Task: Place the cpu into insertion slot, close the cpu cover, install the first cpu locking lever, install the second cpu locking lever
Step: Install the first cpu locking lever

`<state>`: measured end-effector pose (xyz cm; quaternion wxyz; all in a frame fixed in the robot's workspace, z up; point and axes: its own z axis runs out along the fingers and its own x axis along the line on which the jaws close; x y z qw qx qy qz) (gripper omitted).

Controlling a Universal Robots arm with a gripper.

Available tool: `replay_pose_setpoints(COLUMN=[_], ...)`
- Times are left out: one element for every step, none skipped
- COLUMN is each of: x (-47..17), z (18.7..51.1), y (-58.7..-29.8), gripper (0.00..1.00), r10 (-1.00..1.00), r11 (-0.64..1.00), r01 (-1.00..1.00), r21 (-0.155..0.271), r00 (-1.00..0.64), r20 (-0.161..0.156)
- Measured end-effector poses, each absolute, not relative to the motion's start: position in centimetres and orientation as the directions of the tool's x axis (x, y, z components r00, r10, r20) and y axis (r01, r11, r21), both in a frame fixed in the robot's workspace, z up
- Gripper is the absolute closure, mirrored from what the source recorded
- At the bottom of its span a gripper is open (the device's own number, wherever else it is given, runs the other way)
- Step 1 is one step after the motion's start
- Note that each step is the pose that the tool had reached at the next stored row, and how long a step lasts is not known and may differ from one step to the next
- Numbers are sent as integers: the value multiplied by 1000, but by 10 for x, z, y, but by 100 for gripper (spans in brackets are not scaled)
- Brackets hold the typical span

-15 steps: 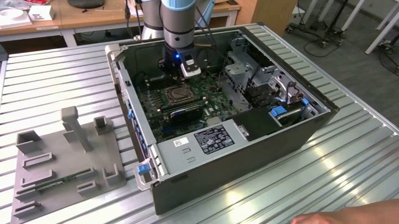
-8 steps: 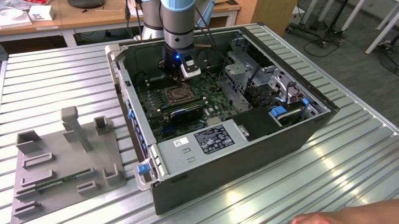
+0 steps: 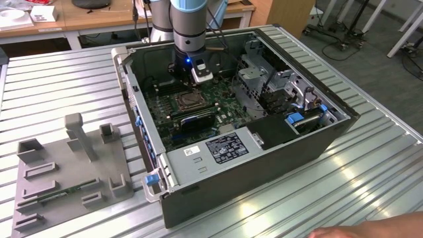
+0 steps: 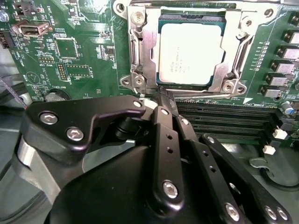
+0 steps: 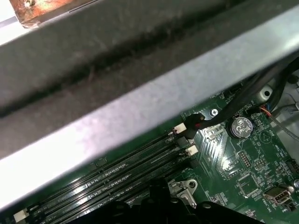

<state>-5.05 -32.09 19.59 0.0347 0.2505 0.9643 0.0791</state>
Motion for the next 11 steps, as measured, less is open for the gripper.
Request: replay_pose_setpoints(x=[-51, -51, -51, -51, -51, -51, -51, -51, -51, -51, -51], z=[197, 198, 199, 200, 200, 201, 201, 202, 202, 202, 202], y=[-321, -321, -321, -320, -320, -319, -318, -318, -317, -316, -316], gripper=[89, 89, 89, 89, 89, 89, 89, 89, 89, 89, 89], r10=[489, 489, 489, 489, 489, 489, 489, 489, 489, 489, 489], r11=[862, 861, 861, 861, 861, 860, 860, 860, 859, 859, 858], r01=[478, 478, 478, 478, 478, 478, 478, 478, 478, 478, 478], r21=[171, 172, 174, 175, 177, 178, 180, 181, 183, 186, 189], r00=[-872, -872, -872, -872, -872, -872, -872, -872, -872, -872, -872], r20=[-26, -25, -25, -24, -23, -22, -21, -20, -19, -18, -16])
